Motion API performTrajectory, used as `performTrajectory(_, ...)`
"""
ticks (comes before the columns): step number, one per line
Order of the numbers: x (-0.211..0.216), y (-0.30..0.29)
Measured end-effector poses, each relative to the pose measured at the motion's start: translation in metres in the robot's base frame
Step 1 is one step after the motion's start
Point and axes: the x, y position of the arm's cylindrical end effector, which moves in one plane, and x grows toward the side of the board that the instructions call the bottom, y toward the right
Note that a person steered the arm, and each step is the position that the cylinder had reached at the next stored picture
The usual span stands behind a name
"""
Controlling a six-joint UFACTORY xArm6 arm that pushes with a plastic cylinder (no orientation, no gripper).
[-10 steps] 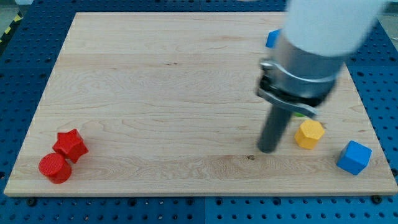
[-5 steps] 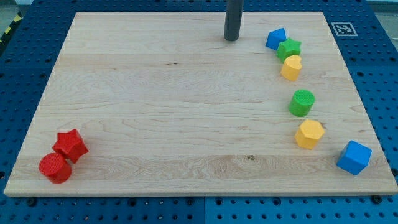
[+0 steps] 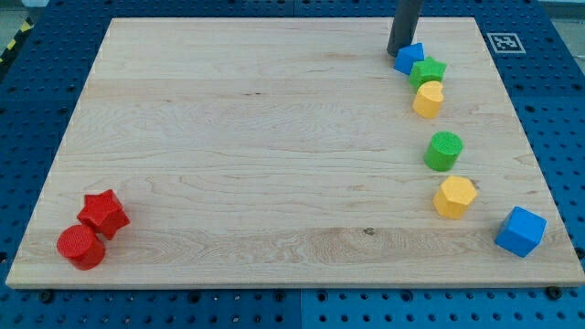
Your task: Push the green star to the top left of the yellow heart
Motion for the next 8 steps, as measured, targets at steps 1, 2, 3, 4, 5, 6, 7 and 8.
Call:
performTrajectory(1,-0.003,0.005)
performTrajectory(2,-0.016,0.031)
performTrajectory(3,-0.013,0.062)
performTrajectory(4,0.006,0.062)
performTrajectory(5,0.036,0.049)
performTrajectory(6,0.037,0.049)
performTrajectory(7,0.051,0.049)
performTrajectory(8,0.076,0.049)
